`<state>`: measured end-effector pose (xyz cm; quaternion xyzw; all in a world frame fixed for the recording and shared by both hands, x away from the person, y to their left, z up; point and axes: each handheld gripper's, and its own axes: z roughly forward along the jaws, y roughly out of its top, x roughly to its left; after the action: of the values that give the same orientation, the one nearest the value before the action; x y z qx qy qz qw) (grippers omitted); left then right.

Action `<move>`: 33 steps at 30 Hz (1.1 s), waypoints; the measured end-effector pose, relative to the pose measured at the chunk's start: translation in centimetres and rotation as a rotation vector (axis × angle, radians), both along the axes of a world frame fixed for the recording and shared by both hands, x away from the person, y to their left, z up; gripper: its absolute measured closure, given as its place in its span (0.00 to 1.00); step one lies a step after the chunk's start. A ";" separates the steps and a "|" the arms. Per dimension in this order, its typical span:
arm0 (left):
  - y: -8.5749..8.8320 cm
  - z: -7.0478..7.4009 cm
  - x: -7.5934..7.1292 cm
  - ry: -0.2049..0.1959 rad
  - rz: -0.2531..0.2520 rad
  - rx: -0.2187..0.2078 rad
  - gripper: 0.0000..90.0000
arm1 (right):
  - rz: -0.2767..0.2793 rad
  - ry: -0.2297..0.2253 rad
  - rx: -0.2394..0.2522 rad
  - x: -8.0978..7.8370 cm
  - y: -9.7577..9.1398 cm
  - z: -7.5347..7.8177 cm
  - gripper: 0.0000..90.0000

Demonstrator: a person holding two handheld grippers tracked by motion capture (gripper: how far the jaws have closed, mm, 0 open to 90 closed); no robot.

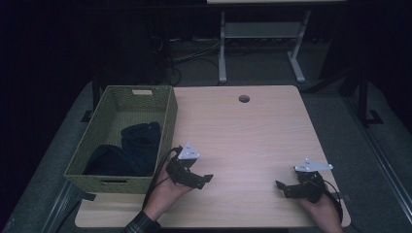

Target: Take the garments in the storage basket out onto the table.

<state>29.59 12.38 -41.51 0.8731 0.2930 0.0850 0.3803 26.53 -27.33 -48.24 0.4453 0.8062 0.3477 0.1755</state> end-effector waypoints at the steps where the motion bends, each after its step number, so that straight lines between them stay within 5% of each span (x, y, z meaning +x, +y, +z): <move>1: 0.0 0.3 0.1 0.002 -0.006 -0.001 0.16 | -0.001 0.000 0.001 0.0 0.0 0.0 0.10; 18: 0.2 2.9 1.1 0.014 -0.024 -0.057 0.16 | 0.003 0.000 0.000 -0.2 0.0 0.0 0.10; 33: 0.2 4.8 2.2 -0.011 -0.059 -0.055 0.16 | 0.004 0.001 0.001 -0.3 0.0 0.0 0.10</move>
<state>31.79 12.61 -36.74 0.8702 0.2673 0.0705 0.4079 26.22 -27.31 -48.22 0.4438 0.8070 0.3485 0.1740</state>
